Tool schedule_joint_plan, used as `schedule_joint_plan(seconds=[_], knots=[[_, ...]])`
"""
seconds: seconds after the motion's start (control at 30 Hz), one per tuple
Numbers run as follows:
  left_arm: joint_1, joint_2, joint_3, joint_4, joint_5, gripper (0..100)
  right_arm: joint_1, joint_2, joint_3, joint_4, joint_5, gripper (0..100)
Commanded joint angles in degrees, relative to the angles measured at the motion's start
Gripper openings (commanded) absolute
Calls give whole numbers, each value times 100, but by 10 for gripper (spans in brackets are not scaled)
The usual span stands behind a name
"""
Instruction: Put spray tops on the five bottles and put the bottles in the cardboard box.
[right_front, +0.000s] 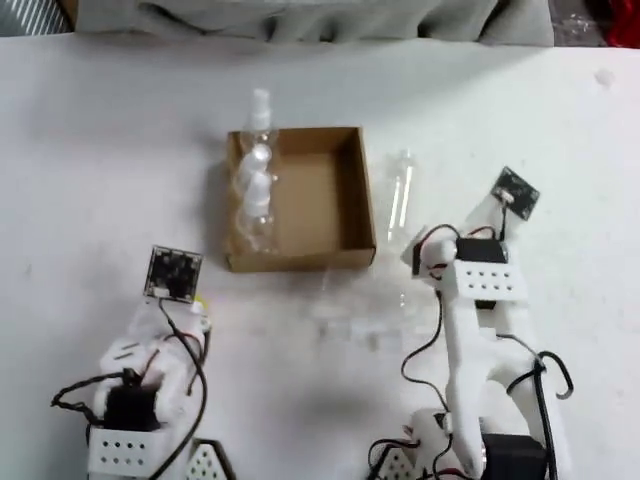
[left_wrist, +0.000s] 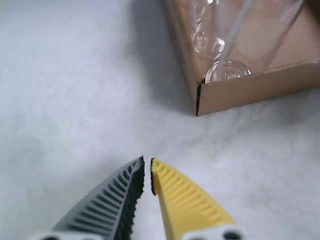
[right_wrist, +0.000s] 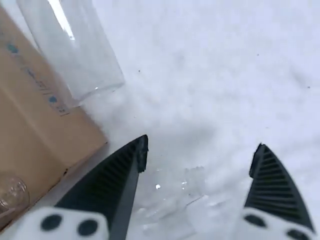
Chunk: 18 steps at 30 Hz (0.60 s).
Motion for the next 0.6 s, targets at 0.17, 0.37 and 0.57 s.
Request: schedule_joint_plan(seconds=[0.17,0.37,0.57], knots=[[-48,-92,-26,35,-53,20,-224,-180,-53,57,0,225],[-48,-92,-26,35,-53,20,-207,-171,202,-224,-44,248],[-48,-92,-26,35,-53,20,-215,-180,440,-620,18,247]])
